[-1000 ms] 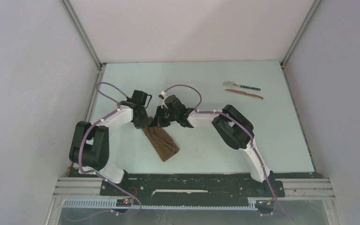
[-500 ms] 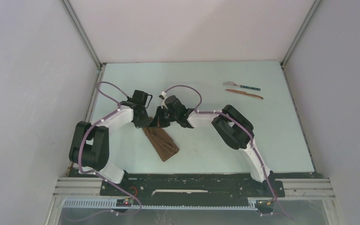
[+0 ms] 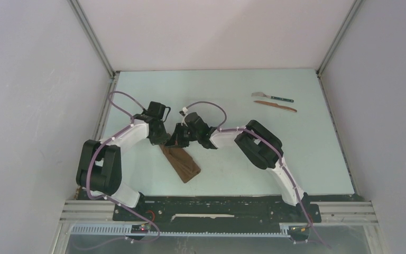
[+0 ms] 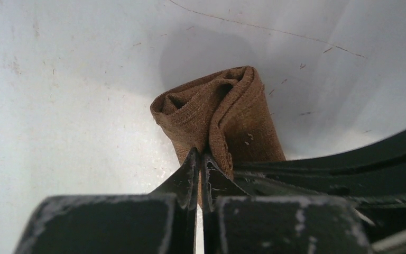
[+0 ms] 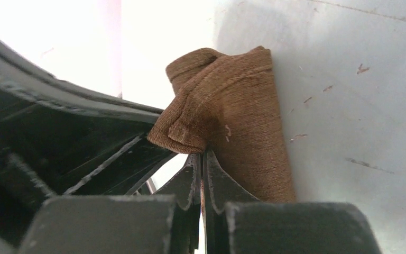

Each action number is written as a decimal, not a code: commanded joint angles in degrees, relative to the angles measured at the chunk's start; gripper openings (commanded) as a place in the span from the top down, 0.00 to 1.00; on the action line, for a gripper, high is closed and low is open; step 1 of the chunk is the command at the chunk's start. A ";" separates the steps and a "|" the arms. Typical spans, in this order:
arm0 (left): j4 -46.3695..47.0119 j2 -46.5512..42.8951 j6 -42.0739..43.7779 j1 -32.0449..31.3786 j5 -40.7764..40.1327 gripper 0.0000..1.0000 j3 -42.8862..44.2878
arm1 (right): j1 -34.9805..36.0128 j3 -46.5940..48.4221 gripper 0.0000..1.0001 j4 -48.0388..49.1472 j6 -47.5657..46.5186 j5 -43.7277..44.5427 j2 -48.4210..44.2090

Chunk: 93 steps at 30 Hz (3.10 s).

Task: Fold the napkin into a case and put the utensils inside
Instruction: Smooth out the smaller rectangle-folded napkin at the center of the board.

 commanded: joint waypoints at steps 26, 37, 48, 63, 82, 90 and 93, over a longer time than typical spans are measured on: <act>0.81 -8.10 -1.22 1.62 0.00 1.00 -3.79 | 3.80 2.94 0.77 -9.21 -18.22 6.42 0.16; 0.71 -8.20 -1.02 4.45 -0.10 1.00 -4.49 | 0.25 -2.39 0.56 13.61 -9.35 -9.86 2.51; 1.63 -8.46 -0.94 4.42 2.17 1.00 -5.07 | -1.77 3.42 0.62 13.00 -2.64 -10.48 6.84; 2.62 -9.00 -1.15 4.39 3.54 1.00 -4.78 | -0.62 12.62 0.73 -2.63 -4.70 -4.79 9.78; 2.71 -9.59 -3.09 6.75 1.77 1.00 -6.44 | -0.76 11.02 0.45 2.70 -4.78 -16.82 5.70; 3.01 -11.08 -3.29 7.29 1.52 1.00 -8.15 | -2.57 9.15 0.59 7.28 -0.48 -17.65 5.96; 2.67 -11.73 -3.15 7.25 1.55 1.00 -8.19 | -2.90 11.55 0.72 6.98 0.42 -17.14 7.84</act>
